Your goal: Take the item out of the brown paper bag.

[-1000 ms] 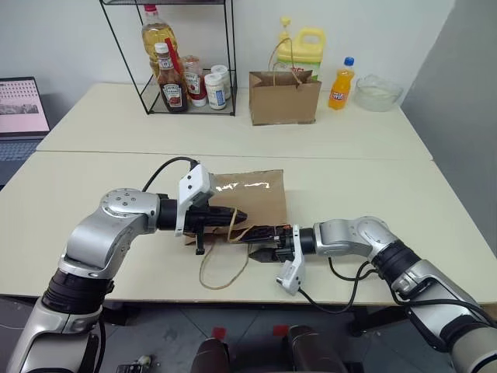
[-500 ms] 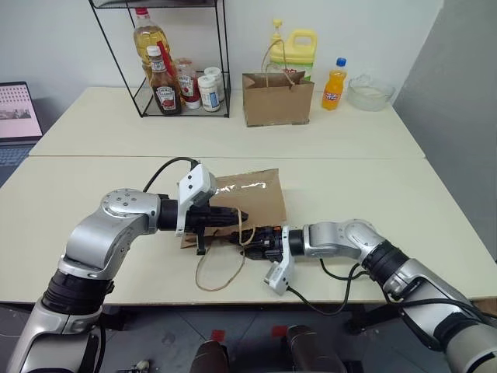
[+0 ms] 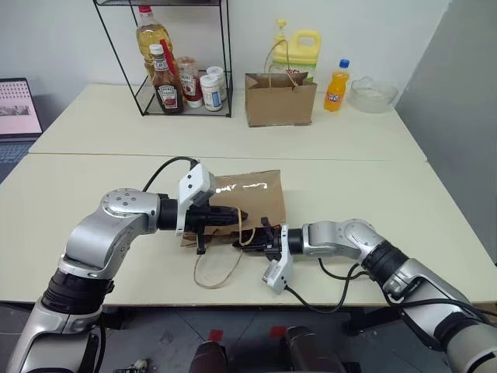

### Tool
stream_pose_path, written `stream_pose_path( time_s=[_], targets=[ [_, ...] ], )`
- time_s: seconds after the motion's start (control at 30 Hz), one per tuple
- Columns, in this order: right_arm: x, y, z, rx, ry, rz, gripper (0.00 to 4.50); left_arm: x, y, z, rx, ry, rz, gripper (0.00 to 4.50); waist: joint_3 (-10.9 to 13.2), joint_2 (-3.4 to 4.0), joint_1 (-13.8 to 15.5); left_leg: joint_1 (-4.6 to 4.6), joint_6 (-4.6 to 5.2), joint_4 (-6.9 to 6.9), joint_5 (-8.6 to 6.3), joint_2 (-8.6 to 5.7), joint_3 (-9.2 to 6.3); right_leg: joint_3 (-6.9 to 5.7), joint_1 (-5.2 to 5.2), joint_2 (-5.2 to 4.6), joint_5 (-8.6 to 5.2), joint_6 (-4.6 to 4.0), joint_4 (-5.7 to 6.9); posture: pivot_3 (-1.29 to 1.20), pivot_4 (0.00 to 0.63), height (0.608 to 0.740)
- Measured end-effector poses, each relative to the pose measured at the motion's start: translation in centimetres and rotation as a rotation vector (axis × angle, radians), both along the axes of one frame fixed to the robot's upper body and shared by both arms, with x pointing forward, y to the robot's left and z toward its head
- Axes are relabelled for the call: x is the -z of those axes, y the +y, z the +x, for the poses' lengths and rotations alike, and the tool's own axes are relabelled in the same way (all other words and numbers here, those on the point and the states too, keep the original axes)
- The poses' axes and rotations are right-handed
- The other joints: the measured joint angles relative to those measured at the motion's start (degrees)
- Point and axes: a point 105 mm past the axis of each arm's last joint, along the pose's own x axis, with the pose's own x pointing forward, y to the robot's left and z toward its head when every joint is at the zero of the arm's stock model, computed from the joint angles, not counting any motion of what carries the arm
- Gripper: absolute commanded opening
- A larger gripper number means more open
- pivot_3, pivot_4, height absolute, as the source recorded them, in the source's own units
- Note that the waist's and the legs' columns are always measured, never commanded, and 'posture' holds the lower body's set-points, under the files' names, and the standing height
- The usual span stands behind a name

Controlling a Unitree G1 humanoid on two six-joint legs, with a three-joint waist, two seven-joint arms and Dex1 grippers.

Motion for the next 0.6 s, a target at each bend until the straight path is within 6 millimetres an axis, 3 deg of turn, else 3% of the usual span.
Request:
stream_pose_path(
  time_s=[0.13,0.33,0.6],
  targets=[
    [0.3,-1.6,-0.2,0.075,0.176,0.03,0.04,-1.3,0.5,1.6,-0.056,-0.022,-0.021,0.0,0.2,0.03,1.2,-0.13,0.0,-0.08,0.0,-0.01,-0.01,-0.1,0.01,-0.04,0.0,-0.02,-0.27,0.0,0.15,0.74],
    [0.7,-2.5,-0.4,0.13,0.306,0.02,0.04,-7.1,1.8,6.1,-0.224,-0.154,-0.151,0.0,0.2,0.04,2.9,-0.43,-0.12,-0.14,-0.15,-0.03,-0.03,-0.26,0.07,-0.16,0.13,-0.15,-0.88,0.0,0.15,0.74],
    [0.6,-3.0,-0.2,0.186,0.342,0.044,0.04,-8.8,0.9,9.1,-0.351,-0.21,-0.265,0.0,0.2,0.1,3.4,-0.69,-0.17,-0.12,-0.15,-0.03,-0.21,-0.46,-0.04,-0.17,0.14,-0.13,-0.87,0.0,0.15,0.74]
  ],
)
